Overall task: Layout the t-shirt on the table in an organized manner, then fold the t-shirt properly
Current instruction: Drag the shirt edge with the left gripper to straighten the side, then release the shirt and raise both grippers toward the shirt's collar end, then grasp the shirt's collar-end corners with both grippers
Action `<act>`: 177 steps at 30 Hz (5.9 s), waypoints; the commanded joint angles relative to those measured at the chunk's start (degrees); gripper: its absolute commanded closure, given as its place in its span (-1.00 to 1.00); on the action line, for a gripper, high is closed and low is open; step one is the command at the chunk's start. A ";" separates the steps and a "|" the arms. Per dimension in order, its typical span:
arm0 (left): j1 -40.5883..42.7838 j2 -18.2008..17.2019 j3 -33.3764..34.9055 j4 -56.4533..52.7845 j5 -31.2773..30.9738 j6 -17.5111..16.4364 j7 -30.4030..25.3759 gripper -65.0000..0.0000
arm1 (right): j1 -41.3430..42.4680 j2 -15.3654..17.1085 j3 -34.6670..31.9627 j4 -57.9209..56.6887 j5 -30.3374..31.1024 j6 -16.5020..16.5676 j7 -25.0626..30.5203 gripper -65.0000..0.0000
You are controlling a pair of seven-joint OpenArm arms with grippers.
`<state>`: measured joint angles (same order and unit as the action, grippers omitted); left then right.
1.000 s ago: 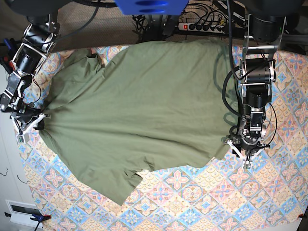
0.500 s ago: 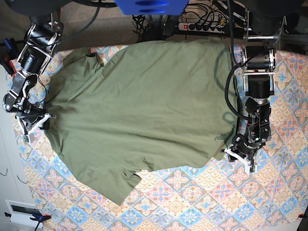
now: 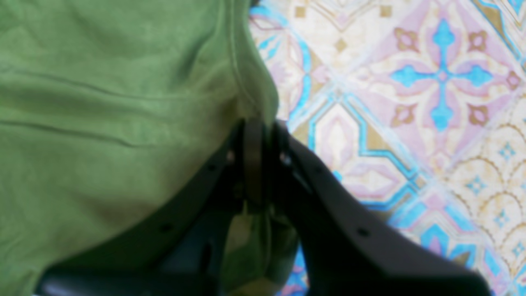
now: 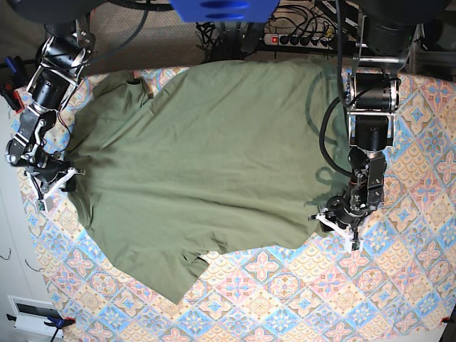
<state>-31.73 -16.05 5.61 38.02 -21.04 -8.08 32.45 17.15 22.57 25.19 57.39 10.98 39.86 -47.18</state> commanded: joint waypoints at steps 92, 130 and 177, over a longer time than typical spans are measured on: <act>74.14 -7.99 -26.22 82.11 -15.84 8.65 12.26 0.22 | -35.48 0.51 4.66 42.35 11.92 0.14 -9.57 0.29; 77.48 6.43 -30.44 70.24 -32.11 8.65 12.78 0.21 | -35.12 0.51 4.39 41.91 11.83 0.14 -9.66 0.29; 71.86 6.87 -30.00 61.89 -41.51 1.53 17.09 1.00 | -36.88 0.51 8.88 41.82 12.27 0.14 -17.13 0.27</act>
<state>39.55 -8.34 -24.10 99.04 -62.19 -6.26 49.78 -19.88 21.89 33.45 98.52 22.83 40.03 -64.75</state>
